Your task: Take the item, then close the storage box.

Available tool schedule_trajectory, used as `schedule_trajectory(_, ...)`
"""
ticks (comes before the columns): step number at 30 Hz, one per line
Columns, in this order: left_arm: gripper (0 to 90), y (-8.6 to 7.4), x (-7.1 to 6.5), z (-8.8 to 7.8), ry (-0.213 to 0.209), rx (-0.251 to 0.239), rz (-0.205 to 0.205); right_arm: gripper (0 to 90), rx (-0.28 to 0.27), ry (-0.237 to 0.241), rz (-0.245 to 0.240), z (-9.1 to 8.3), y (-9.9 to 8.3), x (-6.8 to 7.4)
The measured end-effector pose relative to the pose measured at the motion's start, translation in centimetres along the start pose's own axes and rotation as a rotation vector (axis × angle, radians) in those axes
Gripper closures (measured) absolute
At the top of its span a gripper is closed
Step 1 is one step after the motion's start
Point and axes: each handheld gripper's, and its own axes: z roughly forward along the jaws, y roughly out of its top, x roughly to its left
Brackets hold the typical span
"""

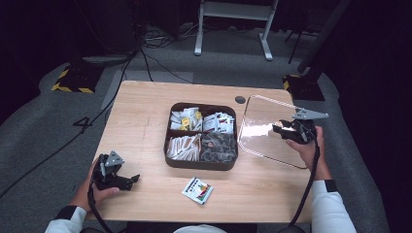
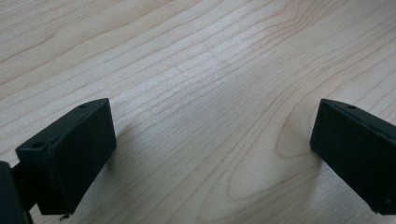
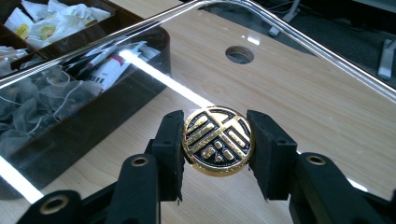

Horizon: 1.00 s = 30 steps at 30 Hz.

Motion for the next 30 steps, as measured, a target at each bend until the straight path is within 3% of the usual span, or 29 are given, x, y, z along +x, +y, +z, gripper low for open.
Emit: schedule_trajectory(30, 0.4, 0.1, 0.1, 0.1, -0.002, 0.002, 0.005, 58.6, -0.021, 0.102, -0.092, 2.8, 5.6, 5.6)
